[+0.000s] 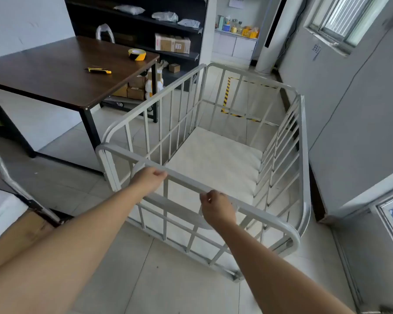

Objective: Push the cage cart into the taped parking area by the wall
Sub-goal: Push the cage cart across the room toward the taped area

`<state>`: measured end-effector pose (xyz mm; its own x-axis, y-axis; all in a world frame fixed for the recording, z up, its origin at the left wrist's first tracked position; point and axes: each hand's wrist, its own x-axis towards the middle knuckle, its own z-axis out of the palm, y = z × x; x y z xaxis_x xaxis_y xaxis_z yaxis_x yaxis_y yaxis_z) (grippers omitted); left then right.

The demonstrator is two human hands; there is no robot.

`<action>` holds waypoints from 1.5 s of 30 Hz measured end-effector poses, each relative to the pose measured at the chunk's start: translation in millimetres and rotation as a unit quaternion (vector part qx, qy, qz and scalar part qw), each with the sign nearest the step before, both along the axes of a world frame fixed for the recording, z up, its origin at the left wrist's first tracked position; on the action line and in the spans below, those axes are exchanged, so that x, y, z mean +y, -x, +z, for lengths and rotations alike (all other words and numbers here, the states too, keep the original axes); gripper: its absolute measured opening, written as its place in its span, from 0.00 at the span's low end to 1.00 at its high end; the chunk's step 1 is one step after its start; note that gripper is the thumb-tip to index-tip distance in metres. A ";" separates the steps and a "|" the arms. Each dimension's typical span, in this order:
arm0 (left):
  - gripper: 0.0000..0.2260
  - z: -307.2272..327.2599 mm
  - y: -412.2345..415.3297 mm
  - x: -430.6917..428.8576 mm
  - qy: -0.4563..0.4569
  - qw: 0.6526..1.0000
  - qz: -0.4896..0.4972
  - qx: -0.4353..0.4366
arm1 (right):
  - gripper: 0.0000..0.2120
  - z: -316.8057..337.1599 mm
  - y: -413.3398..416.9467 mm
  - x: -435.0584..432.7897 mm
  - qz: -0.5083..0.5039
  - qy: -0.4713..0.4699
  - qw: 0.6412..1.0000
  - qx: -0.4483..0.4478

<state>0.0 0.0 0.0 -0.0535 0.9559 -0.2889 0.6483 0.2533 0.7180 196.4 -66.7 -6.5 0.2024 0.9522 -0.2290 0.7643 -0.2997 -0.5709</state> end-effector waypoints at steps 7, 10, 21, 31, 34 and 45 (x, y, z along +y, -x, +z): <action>0.13 -34.7 17.8 1.5 -0.022 0.966 -0.163 0.201 | 0.20 -28.3 4.5 -14.8 0.122 0.037 0.975 -0.181; 0.15 -43.1 26.6 2.2 -0.011 0.945 -0.224 0.239 | 0.20 -36.8 3.5 -20.2 0.159 0.030 0.962 -0.221; 0.15 -55.5 40.1 12.7 -0.036 0.880 -0.351 0.318 | 0.39 -56.1 -1.8 -17.5 0.217 0.018 0.949 -0.228; 0.18 -62.7 38.4 29.5 0.014 0.850 -0.386 0.360 | 0.44 -57.3 -7.1 -6.1 0.226 0.000 0.954 -0.196; 0.18 -64.9 37.0 36.9 0.015 0.852 -0.382 0.357 | 0.45 -57.6 -9.5 2.1 0.229 0.005 0.955 -0.191; 0.17 -64.8 7.3 87.1 0.060 0.854 -0.381 0.350 | 0.45 -56.8 -36.5 49.2 0.236 -0.005 0.951 -0.200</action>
